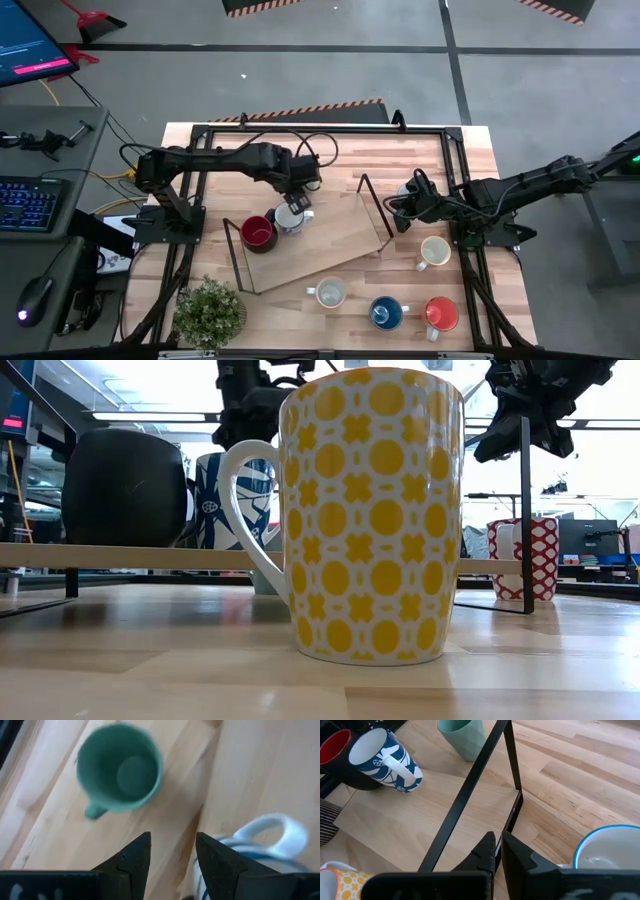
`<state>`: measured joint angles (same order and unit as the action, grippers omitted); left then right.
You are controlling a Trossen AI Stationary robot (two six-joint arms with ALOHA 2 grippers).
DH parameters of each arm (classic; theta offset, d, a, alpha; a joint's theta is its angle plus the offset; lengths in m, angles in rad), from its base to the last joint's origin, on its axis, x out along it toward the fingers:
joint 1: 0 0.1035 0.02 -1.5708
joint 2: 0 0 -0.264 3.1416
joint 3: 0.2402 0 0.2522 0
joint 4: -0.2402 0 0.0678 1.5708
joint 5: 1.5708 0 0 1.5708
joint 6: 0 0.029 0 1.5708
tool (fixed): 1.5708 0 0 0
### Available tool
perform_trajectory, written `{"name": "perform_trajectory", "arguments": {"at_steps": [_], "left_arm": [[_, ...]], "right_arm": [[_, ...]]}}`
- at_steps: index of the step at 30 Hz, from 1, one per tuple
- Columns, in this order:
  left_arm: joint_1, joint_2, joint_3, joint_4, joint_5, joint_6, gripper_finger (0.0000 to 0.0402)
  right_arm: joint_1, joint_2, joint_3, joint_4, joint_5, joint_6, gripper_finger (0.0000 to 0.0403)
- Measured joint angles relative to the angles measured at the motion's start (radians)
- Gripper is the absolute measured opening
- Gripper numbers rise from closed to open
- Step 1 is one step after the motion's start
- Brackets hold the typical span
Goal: Place coffee mugs
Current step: Put the blue pattern mug on the shelf
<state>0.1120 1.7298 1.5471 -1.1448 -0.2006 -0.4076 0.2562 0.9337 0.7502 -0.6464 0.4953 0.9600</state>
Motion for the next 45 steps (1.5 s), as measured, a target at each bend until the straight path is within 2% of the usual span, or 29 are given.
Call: {"name": "perform_trajectory", "arguments": {"at_steps": [5, 19, 24, 45], "left_arm": [[-0.006, 0.000, 0.000, 0.064, 0.082, 0.007, 0.0147], [-0.066, 0.000, 0.000, 0.116, 0.122, 0.009, 0.0147], [-0.068, 0.000, 0.000, 0.115, 0.166, 0.010, 0.0147], [-0.068, 0.018, -0.018, 0.100, 0.165, 0.018, 0.0147]], "right_arm": [[0.000, 0.000, 0.000, 0.000, 0.000, 0.000, 0.0011], [0.000, 0.000, 0.000, 0.000, -0.001, 0.000, 0.0011], [0.000, 0.000, 0.000, 0.000, -0.002, 0.003, 0.0011], [0.000, 0.000, 0.000, 0.000, -0.018, 0.001, 0.0011]]}}
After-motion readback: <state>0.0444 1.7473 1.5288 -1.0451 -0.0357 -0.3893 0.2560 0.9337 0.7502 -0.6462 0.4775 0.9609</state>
